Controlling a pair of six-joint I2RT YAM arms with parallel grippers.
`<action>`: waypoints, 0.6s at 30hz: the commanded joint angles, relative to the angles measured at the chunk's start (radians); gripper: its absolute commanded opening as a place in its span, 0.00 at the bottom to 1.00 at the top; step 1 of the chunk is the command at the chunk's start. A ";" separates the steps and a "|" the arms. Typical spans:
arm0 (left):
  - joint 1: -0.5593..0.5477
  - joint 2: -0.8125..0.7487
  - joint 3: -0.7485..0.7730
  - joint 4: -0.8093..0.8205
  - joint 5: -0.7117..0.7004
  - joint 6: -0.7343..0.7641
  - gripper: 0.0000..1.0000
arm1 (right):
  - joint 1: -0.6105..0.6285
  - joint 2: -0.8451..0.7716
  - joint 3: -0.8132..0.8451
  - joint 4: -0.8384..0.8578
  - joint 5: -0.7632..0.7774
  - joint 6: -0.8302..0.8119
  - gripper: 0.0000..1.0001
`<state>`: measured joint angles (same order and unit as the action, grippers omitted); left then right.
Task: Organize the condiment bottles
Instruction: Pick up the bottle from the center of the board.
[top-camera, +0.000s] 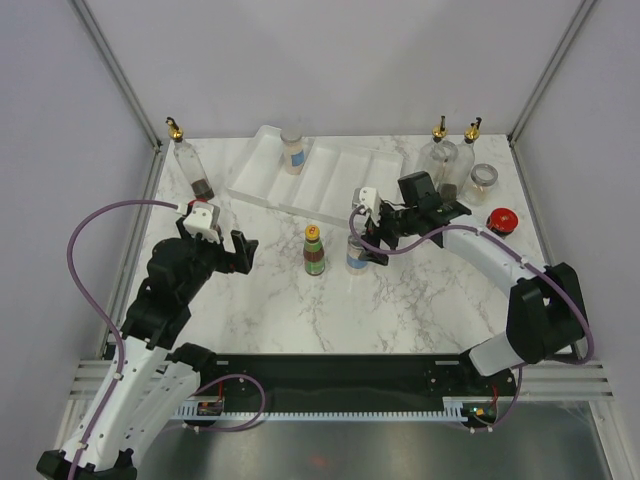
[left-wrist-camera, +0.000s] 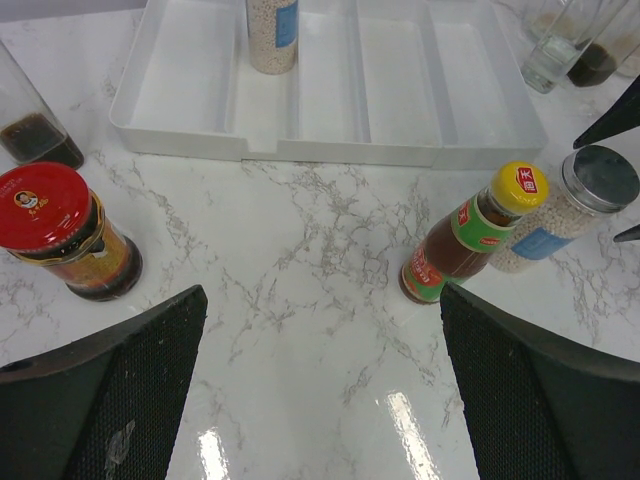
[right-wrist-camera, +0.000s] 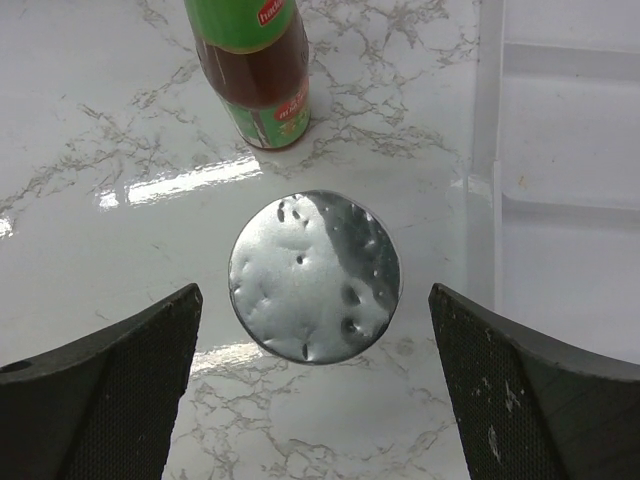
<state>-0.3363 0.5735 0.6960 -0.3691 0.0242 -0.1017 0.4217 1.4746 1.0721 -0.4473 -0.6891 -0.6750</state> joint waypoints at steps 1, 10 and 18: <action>-0.003 0.002 -0.003 0.029 -0.018 0.028 1.00 | 0.012 0.042 0.061 0.025 0.010 0.015 0.98; -0.004 -0.003 -0.003 0.029 -0.015 0.028 1.00 | 0.035 0.098 0.095 0.027 0.019 0.034 0.95; -0.003 -0.006 -0.003 0.029 -0.014 0.028 1.00 | 0.048 0.144 0.117 0.024 0.022 0.042 0.86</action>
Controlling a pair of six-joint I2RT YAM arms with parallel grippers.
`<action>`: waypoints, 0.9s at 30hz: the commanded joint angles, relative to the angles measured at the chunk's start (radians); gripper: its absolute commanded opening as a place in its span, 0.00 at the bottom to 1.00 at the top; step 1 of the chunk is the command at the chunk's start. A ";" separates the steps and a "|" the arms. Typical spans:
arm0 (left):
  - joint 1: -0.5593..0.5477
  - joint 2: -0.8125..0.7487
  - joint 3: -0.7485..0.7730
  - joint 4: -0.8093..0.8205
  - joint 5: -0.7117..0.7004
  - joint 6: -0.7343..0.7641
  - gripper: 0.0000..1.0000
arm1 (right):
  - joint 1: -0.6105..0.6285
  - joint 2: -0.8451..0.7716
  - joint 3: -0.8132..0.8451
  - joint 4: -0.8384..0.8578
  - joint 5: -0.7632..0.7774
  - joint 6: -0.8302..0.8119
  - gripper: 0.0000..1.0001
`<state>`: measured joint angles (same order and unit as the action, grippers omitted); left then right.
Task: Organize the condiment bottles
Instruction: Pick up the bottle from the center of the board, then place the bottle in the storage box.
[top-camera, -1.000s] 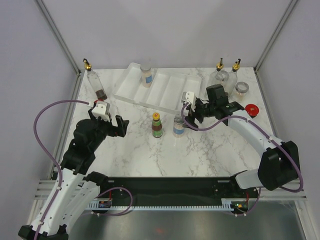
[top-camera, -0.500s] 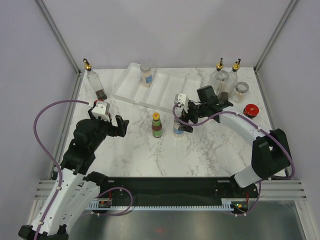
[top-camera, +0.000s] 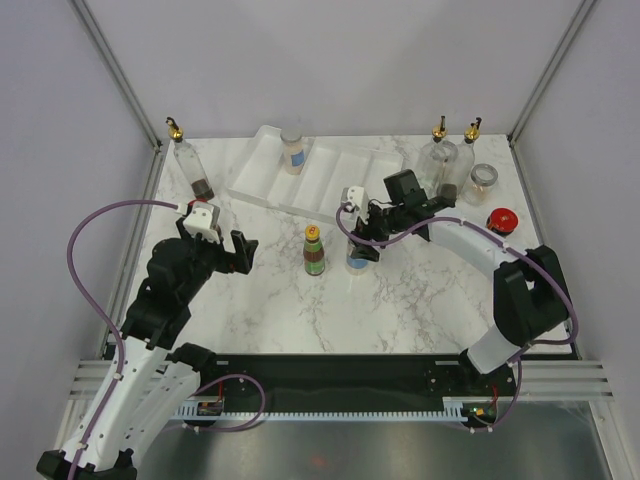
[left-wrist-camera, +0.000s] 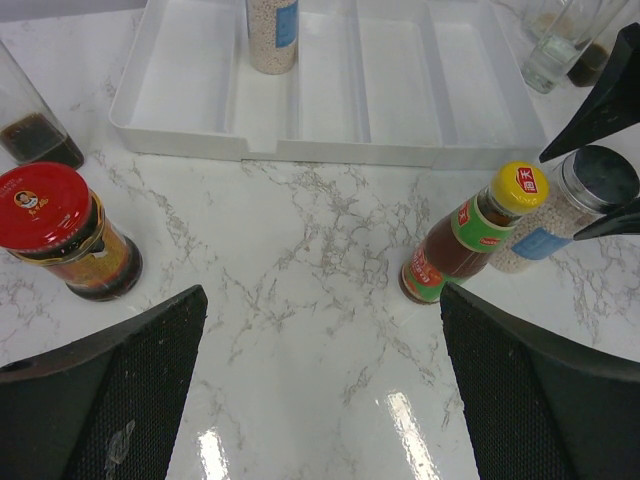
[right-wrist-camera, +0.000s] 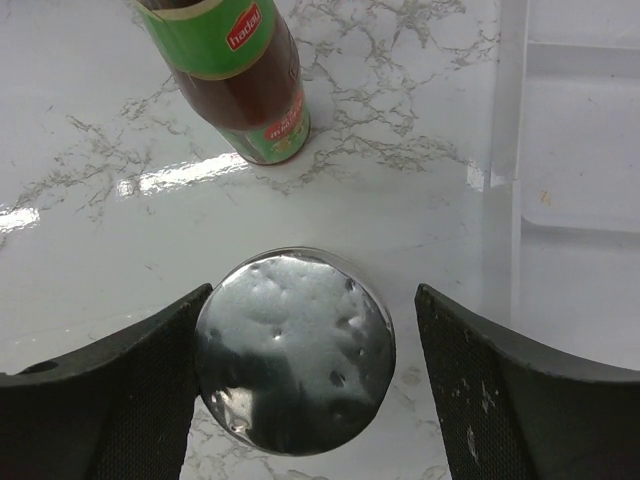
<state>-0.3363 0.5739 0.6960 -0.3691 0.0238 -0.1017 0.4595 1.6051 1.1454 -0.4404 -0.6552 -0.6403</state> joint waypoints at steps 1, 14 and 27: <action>-0.003 -0.008 -0.003 0.029 -0.015 0.028 1.00 | 0.010 0.016 0.045 0.017 -0.012 0.008 0.84; -0.003 -0.019 -0.006 0.030 -0.012 0.028 1.00 | 0.010 -0.004 0.180 -0.027 0.064 0.050 0.00; -0.003 -0.020 -0.004 0.029 -0.019 0.031 1.00 | 0.025 0.246 0.686 -0.026 0.235 0.223 0.00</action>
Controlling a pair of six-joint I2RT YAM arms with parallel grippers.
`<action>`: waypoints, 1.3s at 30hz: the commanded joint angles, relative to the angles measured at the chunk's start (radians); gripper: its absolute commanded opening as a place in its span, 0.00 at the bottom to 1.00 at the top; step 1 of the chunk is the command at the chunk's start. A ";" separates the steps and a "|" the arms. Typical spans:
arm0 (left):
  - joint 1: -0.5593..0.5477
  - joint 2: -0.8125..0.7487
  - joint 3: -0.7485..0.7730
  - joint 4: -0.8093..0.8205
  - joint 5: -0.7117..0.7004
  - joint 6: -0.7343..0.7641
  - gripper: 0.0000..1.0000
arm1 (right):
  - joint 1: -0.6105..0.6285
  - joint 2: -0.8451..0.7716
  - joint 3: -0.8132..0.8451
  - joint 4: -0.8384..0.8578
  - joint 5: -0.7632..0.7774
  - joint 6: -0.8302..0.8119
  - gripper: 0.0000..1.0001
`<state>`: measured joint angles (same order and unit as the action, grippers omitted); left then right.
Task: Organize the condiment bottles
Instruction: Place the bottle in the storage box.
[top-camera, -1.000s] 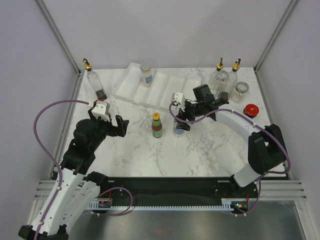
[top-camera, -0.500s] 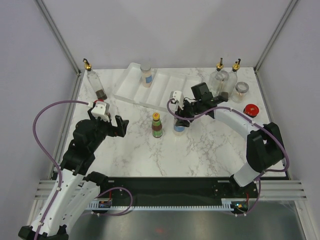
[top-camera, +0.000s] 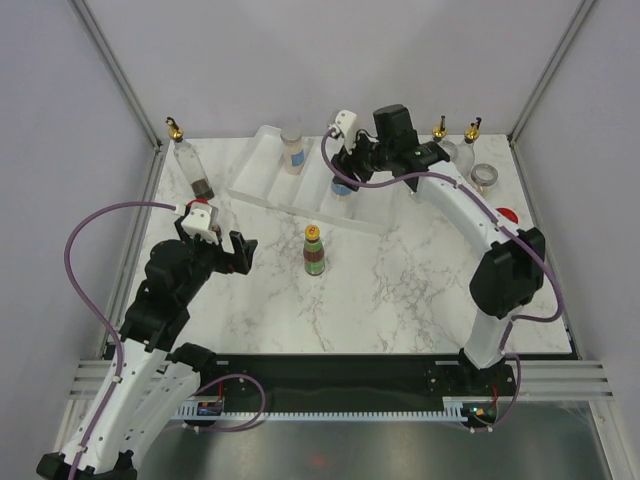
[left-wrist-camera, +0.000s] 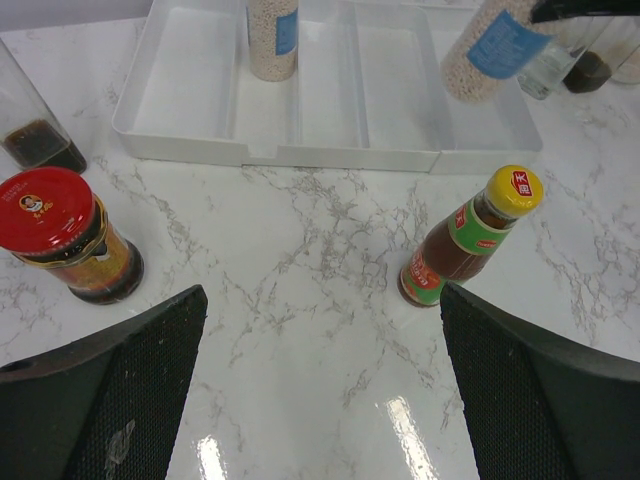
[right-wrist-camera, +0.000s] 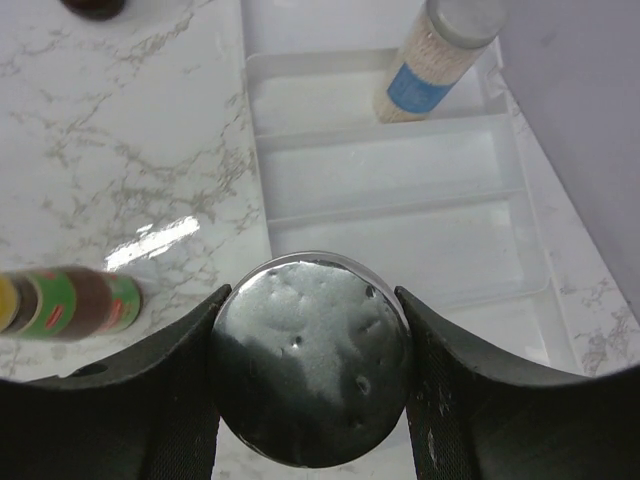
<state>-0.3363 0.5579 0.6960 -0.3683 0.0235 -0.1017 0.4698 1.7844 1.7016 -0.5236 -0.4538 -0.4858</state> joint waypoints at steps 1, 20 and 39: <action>-0.003 -0.004 -0.006 0.028 -0.020 0.031 1.00 | 0.018 0.093 0.195 0.065 0.038 0.082 0.00; -0.003 0.010 -0.006 0.029 -0.048 0.042 1.00 | 0.133 0.595 0.670 0.344 0.193 0.248 0.00; -0.001 0.011 -0.007 0.032 -0.053 0.046 1.00 | 0.150 0.707 0.649 0.436 0.214 0.248 0.48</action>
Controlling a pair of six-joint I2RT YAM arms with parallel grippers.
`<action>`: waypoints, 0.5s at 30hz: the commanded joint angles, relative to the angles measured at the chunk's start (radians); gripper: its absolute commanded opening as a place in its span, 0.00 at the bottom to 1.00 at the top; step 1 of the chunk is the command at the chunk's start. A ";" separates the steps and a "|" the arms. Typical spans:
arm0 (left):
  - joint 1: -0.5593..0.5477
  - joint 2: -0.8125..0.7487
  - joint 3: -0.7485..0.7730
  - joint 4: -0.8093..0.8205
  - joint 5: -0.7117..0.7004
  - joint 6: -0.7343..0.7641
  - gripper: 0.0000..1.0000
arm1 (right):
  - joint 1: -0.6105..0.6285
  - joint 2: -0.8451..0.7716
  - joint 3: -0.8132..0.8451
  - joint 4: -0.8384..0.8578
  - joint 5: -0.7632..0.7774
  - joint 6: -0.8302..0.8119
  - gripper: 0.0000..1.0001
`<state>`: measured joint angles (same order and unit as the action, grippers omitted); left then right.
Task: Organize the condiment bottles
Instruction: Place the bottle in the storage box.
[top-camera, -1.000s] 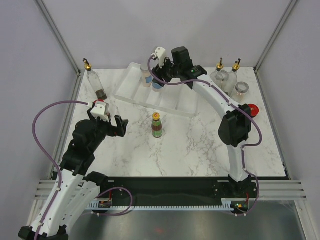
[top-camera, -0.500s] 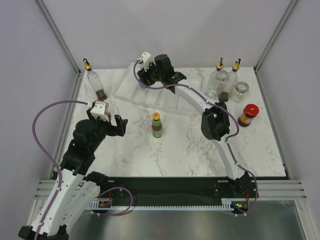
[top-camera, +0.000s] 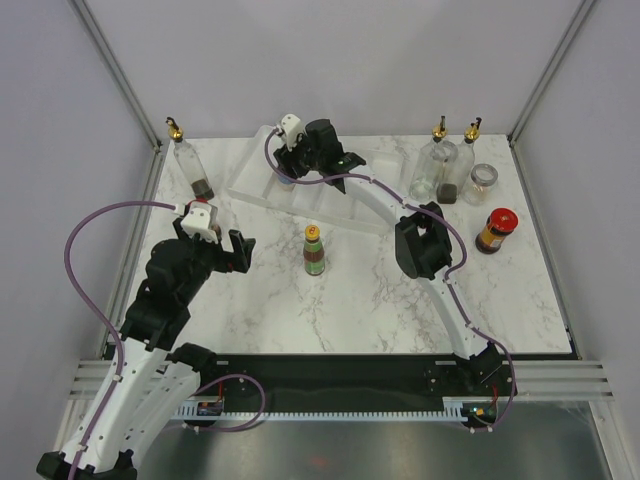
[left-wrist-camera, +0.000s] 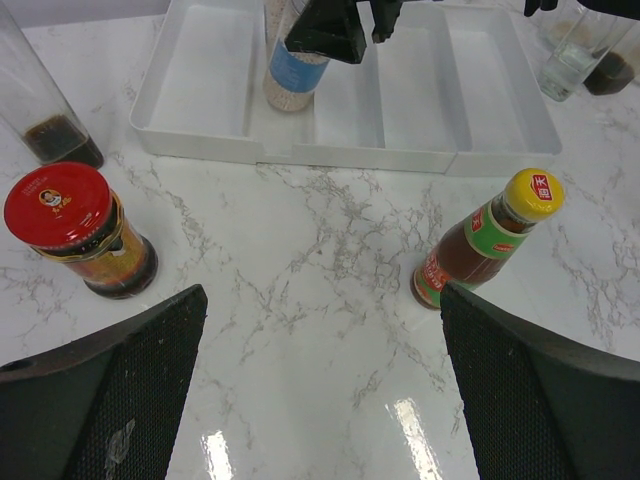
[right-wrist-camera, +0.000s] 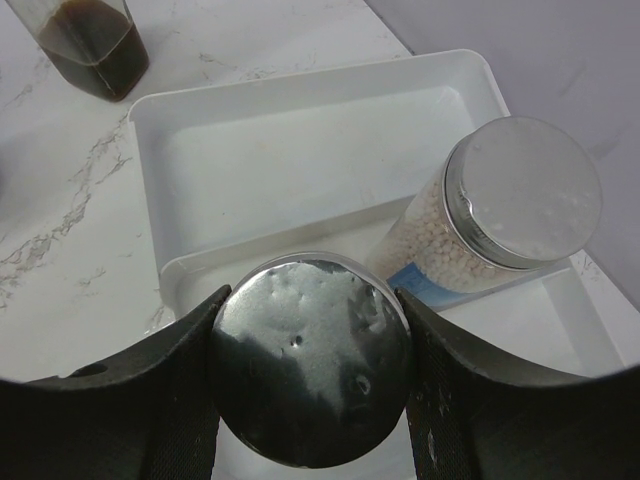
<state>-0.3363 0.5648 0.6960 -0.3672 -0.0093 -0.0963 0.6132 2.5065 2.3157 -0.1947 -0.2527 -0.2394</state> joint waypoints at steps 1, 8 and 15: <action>-0.001 0.004 -0.007 0.030 -0.021 0.040 1.00 | 0.007 -0.012 0.034 0.107 0.020 0.002 0.57; -0.003 0.006 -0.009 0.031 -0.029 0.041 1.00 | 0.010 -0.014 0.040 0.118 0.033 -0.003 0.77; -0.001 0.009 -0.010 0.031 -0.034 0.044 1.00 | 0.010 -0.052 0.034 0.117 0.030 0.003 0.89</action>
<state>-0.3363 0.5709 0.6891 -0.3656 -0.0250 -0.0906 0.6144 2.5069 2.3161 -0.1184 -0.2264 -0.2394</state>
